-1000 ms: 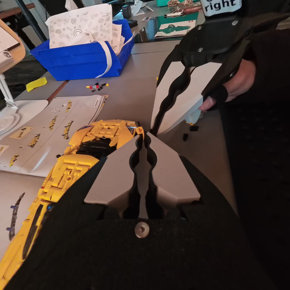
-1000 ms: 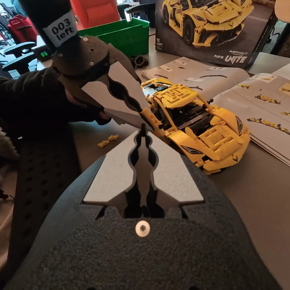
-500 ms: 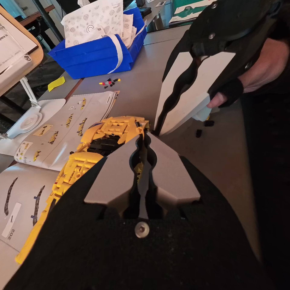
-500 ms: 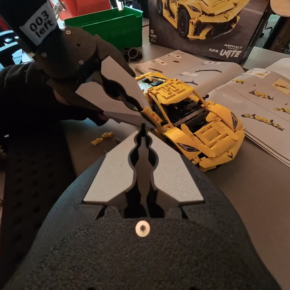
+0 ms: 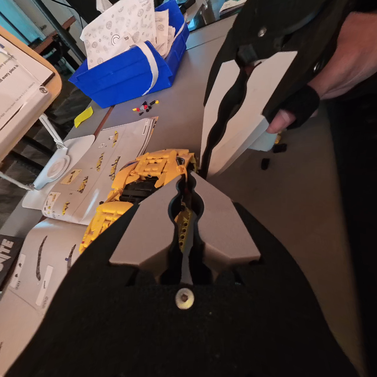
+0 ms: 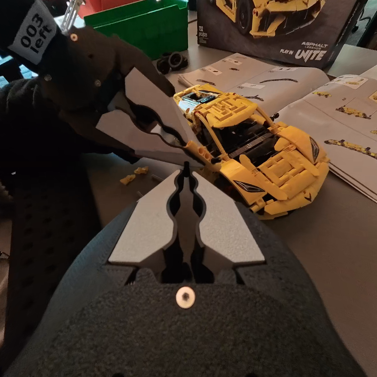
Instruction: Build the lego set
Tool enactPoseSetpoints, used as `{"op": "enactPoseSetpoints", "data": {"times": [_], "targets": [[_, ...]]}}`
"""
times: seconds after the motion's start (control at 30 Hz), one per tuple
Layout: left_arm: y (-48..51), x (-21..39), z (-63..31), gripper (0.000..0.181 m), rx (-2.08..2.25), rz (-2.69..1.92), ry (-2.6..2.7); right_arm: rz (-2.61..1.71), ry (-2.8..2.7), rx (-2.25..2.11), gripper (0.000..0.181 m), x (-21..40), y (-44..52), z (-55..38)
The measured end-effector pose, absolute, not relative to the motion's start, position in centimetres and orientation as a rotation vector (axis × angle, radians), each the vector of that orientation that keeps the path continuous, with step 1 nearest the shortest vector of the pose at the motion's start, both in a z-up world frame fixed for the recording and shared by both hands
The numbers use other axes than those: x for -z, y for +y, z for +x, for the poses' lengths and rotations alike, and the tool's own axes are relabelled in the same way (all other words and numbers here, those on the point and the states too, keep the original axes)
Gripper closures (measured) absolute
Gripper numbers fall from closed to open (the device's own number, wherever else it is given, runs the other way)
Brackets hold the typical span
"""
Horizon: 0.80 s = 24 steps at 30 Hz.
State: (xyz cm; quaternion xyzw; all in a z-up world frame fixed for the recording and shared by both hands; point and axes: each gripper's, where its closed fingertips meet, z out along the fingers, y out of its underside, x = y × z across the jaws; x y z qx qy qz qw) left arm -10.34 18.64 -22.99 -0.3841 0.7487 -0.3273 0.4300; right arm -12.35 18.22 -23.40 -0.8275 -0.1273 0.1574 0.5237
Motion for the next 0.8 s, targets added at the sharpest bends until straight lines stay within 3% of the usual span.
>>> {"op": "enactPoseSetpoints", "data": {"times": [0.27,0.8], "targets": [[18.7,23.8,-10.4,0.181,0.7,-0.909,1.905,-1.999,-0.34,-0.357,0.181,23.8,18.3,-12.9],[28.7,16.5,-13.8,0.181,1.168,-1.214,1.459,-2.134,-0.456,-0.269,0.18,26.1,17.2,-12.3]]}}
